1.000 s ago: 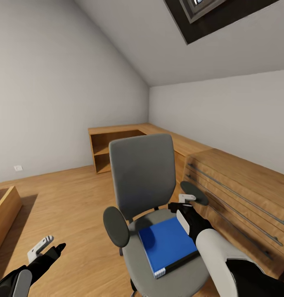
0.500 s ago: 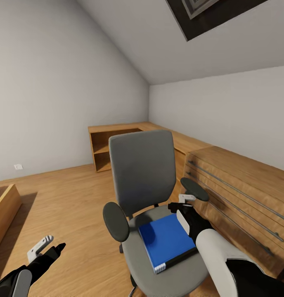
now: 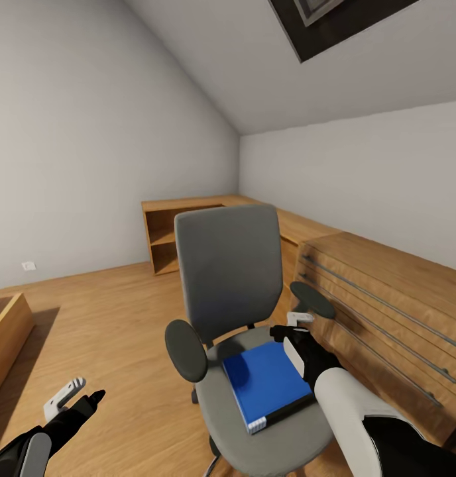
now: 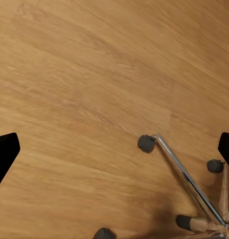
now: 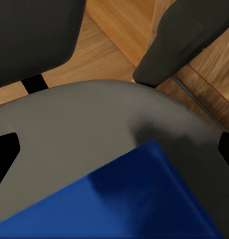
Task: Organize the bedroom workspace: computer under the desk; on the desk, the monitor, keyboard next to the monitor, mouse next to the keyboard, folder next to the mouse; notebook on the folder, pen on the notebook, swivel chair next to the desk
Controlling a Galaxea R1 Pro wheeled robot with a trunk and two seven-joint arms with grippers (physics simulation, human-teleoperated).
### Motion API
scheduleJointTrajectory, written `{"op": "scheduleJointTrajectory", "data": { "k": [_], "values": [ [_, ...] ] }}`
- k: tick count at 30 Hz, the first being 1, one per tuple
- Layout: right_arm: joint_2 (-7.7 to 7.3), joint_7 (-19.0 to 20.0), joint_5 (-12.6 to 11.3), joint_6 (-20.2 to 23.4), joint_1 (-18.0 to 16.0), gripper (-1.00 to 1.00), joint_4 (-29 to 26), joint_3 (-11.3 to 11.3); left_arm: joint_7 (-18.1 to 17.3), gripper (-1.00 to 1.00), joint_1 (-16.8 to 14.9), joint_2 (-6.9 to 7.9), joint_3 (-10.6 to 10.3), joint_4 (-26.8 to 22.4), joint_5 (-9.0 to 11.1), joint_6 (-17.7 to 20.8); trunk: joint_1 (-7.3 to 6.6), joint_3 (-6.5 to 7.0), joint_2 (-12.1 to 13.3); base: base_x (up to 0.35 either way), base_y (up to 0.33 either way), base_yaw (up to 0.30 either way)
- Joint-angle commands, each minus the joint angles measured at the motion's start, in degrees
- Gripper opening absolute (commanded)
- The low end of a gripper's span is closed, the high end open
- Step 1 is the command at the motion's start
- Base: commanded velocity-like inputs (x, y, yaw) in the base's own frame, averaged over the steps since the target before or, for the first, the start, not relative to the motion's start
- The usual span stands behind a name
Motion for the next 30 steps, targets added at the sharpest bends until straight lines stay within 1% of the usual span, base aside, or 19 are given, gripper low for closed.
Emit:
{"op": "scheduleJointTrajectory", "data": {
  "k": [1, 13, 30],
  "values": [
    [0.06, -0.1, 0.1, 0.3, 0.0, 1.0, -0.1, -0.3, 0.5, 1.0, 0.0, -0.04, 0.1, -0.1, 0.6, 0.3, 0.22, -0.25, -0.4, 0.0, 0.0, 0.0],
    [0.06, -0.1, 0.1, 0.0, 0.0, 1.0, -0.1, -0.3, 0.5, 1.0, 0.0, -0.04, 0.1, 0.0, 0.6, 0.3, 2.85, -2.4, -5.3, 0.0, 0.0, 0.0],
    [0.06, -0.2, 0.1, -0.1, 0.0, 1.0, -0.1, -0.3, 0.3, 1.0, 0.0, 0.12, 0.2, 0.1, 0.6, 0.6, 2.85, -2.4, -5.3, 0.0, 0.0, 0.0]
  ]
}}
